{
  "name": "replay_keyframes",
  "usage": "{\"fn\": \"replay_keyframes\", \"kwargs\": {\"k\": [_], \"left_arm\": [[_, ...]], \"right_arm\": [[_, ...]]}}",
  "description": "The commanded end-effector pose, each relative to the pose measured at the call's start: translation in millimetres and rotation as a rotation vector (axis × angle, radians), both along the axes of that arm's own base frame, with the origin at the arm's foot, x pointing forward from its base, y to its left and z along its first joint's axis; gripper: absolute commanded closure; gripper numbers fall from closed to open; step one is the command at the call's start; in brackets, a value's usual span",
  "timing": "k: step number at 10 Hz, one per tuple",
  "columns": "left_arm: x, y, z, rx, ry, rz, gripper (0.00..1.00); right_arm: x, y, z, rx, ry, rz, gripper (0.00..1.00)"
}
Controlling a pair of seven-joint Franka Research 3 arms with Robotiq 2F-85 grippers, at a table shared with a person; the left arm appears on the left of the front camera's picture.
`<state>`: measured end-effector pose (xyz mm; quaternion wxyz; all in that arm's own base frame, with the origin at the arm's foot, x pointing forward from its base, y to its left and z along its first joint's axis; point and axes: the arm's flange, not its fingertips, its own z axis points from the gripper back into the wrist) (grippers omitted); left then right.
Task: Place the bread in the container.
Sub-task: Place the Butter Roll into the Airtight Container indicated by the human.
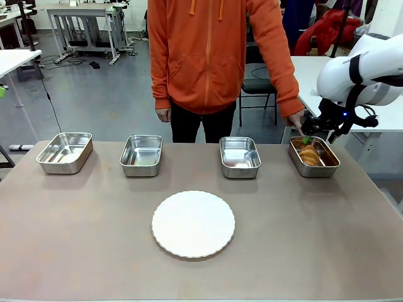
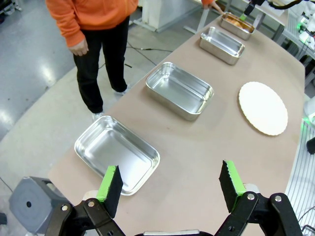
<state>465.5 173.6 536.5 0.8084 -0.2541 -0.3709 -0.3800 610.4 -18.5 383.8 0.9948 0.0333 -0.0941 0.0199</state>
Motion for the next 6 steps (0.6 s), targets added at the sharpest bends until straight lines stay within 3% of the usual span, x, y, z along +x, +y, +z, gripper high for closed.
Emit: {"fn": "replay_keyframes", "kwargs": {"k": [1, 6], "left_arm": [[0.0, -1.2, 1.4, -0.008, -0.006, -0.003, 0.0], [0.0, -1.2, 1.4, -0.008, -0.006, -0.003, 0.0]], "right_arm": [[0.5, -0.7, 2.8, -0.001, -0.015, -0.002, 0.0], [0.5, -0.7, 2.8, -0.001, -0.015, -0.002, 0.0]]}}
